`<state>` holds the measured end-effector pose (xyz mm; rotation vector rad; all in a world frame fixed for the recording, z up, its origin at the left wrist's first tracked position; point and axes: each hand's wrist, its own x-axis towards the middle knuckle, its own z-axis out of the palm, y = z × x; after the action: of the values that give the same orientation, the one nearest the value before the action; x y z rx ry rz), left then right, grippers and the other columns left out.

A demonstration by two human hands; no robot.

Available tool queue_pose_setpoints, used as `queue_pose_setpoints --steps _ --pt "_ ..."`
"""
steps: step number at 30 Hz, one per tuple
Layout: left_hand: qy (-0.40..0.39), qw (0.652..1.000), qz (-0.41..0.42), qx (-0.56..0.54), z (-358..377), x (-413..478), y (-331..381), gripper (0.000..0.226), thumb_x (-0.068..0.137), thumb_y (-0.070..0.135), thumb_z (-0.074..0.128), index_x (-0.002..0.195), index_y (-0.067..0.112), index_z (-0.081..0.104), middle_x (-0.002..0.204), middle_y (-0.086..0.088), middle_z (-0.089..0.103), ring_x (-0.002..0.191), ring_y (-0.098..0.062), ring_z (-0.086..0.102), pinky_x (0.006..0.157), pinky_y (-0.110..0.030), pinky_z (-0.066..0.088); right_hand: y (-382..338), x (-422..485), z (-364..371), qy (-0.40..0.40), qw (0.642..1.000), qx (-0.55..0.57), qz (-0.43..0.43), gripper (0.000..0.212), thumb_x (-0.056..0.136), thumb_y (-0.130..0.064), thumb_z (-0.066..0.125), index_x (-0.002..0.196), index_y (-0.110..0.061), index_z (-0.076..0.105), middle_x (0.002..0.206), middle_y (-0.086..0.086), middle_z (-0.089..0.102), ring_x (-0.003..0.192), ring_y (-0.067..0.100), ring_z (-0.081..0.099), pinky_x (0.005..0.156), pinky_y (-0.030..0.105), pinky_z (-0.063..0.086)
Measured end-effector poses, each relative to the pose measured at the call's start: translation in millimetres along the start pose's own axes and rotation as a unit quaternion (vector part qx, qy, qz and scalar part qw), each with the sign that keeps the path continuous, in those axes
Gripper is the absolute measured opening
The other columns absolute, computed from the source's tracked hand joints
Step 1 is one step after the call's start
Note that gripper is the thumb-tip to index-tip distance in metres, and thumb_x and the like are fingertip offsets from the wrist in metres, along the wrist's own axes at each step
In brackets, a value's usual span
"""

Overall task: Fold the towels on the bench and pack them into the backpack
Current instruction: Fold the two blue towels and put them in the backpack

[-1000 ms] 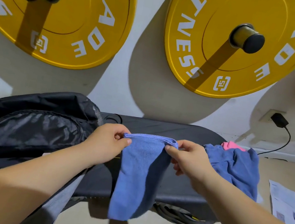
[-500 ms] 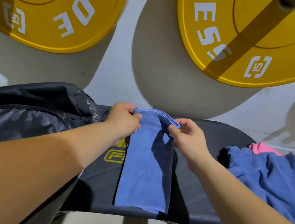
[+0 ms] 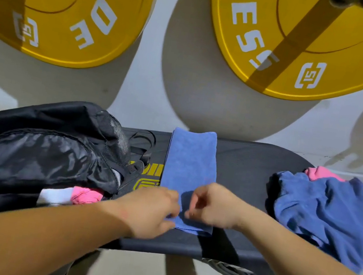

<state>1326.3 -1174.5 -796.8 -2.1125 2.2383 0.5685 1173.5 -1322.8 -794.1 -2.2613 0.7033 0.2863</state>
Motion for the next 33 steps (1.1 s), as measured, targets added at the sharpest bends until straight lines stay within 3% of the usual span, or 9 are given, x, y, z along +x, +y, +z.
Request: queue_pose_setpoints --steps 2,6,12,16,19,23,26,30,33 --pt "-0.048 0.997 0.004 0.066 13.9 -8.4 0.0 0.028 0.095 0.038 0.053 0.107 0.015 0.065 0.116 -0.003 0.057 0.110 -0.026 0.054 0.091 -0.043 0.048 3.0 -8.0 17.1 -0.011 0.996 -0.089 -0.005 0.019 0.081 -0.039 0.074 0.079 -0.022 0.066 0.075 -0.008 0.066 0.073 0.011 0.062 0.072 0.030 0.055" --pt "-0.037 0.993 0.031 0.109 23.8 -8.2 -3.9 0.025 0.093 0.025 0.049 0.107 0.011 0.065 0.115 -0.006 0.056 0.109 -0.029 0.053 0.089 -0.048 0.052 21.6 -17.2 39.1 0.039 0.994 -0.098 -0.042 0.020 0.084 -0.043 0.071 0.083 -0.029 0.057 0.092 -0.010 0.056 0.086 0.016 0.060 0.081 0.036 0.053" --pt "0.004 0.994 0.027 0.106 28.3 -0.5 -3.6 0.017 0.084 0.014 0.051 0.097 0.010 0.060 0.105 -0.009 0.054 0.100 -0.030 0.052 0.080 -0.049 0.053 28.1 -15.3 48.5 0.090 0.987 -0.118 -0.066 0.038 0.081 -0.056 0.070 0.095 -0.027 0.051 0.098 -0.014 0.037 0.077 0.017 0.051 0.073 0.041 0.052" --pt "0.019 0.992 0.020 0.123 29.9 6.4 -0.9 0.015 0.085 0.012 0.051 0.097 0.009 0.061 0.103 -0.010 0.056 0.099 -0.031 0.052 0.077 -0.045 0.050 22.6 -12.8 47.0 0.101 0.977 -0.173 -0.074 0.043 0.081 -0.065 0.067 0.095 -0.027 0.051 0.097 -0.014 0.039 0.083 0.011 0.041 0.066 0.032 0.041" --pt "0.019 0.992 0.014 0.126 29.7 8.3 -0.1 0.018 0.090 0.012 0.049 0.106 0.010 0.057 0.108 -0.011 0.057 0.103 -0.031 0.051 0.083 -0.043 0.046 21.2 -11.7 49.1 0.115 0.966 -0.208 -0.099 0.046 0.082 -0.066 0.064 0.097 -0.024 0.053 0.100 -0.010 0.046 0.093 0.014 0.046 0.068 0.030 0.040" --pt "0.061 0.998 -0.031 -0.004 27.1 8.9 -10.7 0.020 0.089 0.006 0.048 0.108 0.010 0.052 0.106 -0.013 0.062 0.102 -0.033 0.055 0.086 -0.041 0.045 26.0 -10.6 54.3 0.169 0.940 -0.257 -0.146 0.041 0.080 -0.060 0.063 0.094 -0.022 0.056 0.092 -0.005 0.057 0.084 0.021 0.056 0.062 0.034 0.049" --pt "0.097 0.986 -0.069 -0.117 29.4 8.8 -20.8 0.028 0.088 0.003 0.046 0.114 0.012 0.052 0.108 -0.009 0.064 0.103 -0.032 0.056 0.087 -0.036 0.043 29.0 -8.1 56.7 0.195 0.928 -0.269 -0.169 0.023 0.082 -0.041 0.065 0.089 -0.022 0.054 0.080 -0.004 0.056 0.071 0.022 0.054 0.053 0.035 0.047" --pt "0.096 0.994 -0.049 -0.036 41.3 6.1 -23.5 0.046 0.096 0.011 0.044 0.141 0.019 0.044 0.126 -0.004 0.058 0.118 -0.026 0.052 0.100 -0.041 0.044 28.1 -8.4 47.7 0.189 0.954 -0.194 -0.126 0.013 0.093 -0.033 0.059 0.099 -0.023 0.054 0.085 -0.003 0.063 0.077 0.024 0.056 0.063 0.040 0.051" --pt "0.098 0.994 -0.009 0.054 40.6 -1.3 -19.9 0.044 0.102 0.042 0.044 0.141 0.021 0.043 0.119 -0.003 0.056 0.113 -0.026 0.052 0.095 -0.042 0.048 28.4 -7.0 33.8 0.163 0.982 -0.063 -0.068 0.009 0.094 -0.035 0.062 0.097 -0.026 0.060 0.080 -0.008 0.066 0.072 0.019 0.055 0.070 0.038 0.052"
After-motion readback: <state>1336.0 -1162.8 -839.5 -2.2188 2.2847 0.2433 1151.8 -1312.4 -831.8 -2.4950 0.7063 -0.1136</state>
